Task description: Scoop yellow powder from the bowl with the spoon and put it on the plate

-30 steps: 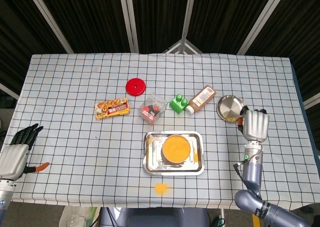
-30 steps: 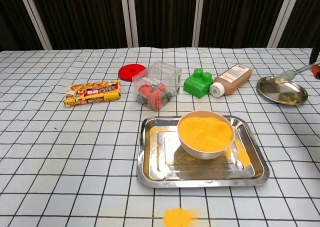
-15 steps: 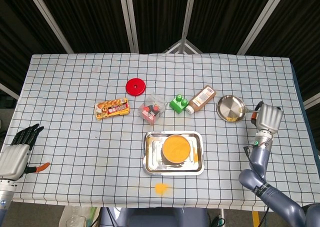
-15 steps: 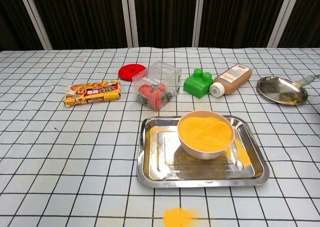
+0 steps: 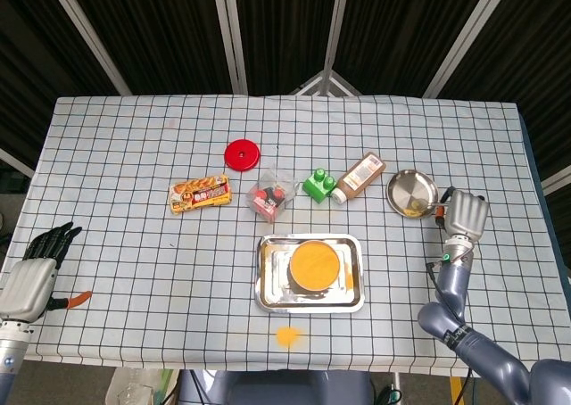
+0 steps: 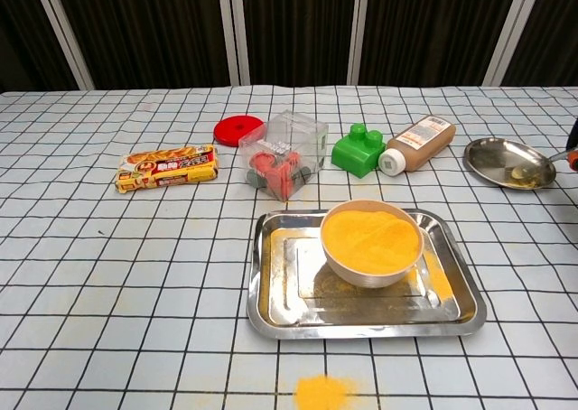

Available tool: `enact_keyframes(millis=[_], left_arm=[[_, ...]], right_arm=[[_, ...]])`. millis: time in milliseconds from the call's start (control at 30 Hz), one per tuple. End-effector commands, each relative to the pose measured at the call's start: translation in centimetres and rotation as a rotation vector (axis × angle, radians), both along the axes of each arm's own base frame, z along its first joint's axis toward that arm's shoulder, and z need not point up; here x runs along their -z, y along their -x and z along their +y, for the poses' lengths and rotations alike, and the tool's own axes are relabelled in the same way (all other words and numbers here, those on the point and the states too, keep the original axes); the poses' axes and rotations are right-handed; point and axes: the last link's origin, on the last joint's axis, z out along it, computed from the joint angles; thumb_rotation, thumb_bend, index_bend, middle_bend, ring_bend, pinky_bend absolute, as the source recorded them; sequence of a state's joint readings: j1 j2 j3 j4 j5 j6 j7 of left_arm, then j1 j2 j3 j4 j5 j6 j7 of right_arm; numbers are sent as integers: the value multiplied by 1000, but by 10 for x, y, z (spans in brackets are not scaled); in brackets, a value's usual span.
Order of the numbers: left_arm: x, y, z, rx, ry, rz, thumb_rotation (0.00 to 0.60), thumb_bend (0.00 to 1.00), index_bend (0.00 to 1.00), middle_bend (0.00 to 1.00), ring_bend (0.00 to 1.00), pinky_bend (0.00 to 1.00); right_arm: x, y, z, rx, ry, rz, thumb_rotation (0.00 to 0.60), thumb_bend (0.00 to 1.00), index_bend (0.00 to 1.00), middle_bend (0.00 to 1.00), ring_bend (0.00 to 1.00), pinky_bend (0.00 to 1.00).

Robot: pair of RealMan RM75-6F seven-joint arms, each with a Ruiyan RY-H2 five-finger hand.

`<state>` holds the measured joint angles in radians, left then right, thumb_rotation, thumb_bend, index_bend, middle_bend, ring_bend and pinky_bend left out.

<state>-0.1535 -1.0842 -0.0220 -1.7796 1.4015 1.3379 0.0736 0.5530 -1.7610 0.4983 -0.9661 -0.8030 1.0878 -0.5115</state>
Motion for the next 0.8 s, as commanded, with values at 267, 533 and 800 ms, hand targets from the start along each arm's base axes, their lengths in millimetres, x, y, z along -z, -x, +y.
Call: enact_keyframes(millis=[267, 533, 800], left_arm=[[0, 0, 1, -5, 2, 4, 600, 0, 0, 0, 0, 0], [0, 0, 0, -3, -2, 0, 600, 0, 0, 0, 0, 0], [-2, 0, 1, -1, -4, -7, 600, 0, 0, 0, 0, 0]], right_arm=[[-4, -4, 7, -6, -52, 18, 600, 336, 106, 198, 96, 151], [-16, -13, 14, -40, -47, 40, 600, 321, 0, 107, 27, 106], [-37, -19, 40, -86, -56, 24, 600, 322, 0, 88, 0, 1]])
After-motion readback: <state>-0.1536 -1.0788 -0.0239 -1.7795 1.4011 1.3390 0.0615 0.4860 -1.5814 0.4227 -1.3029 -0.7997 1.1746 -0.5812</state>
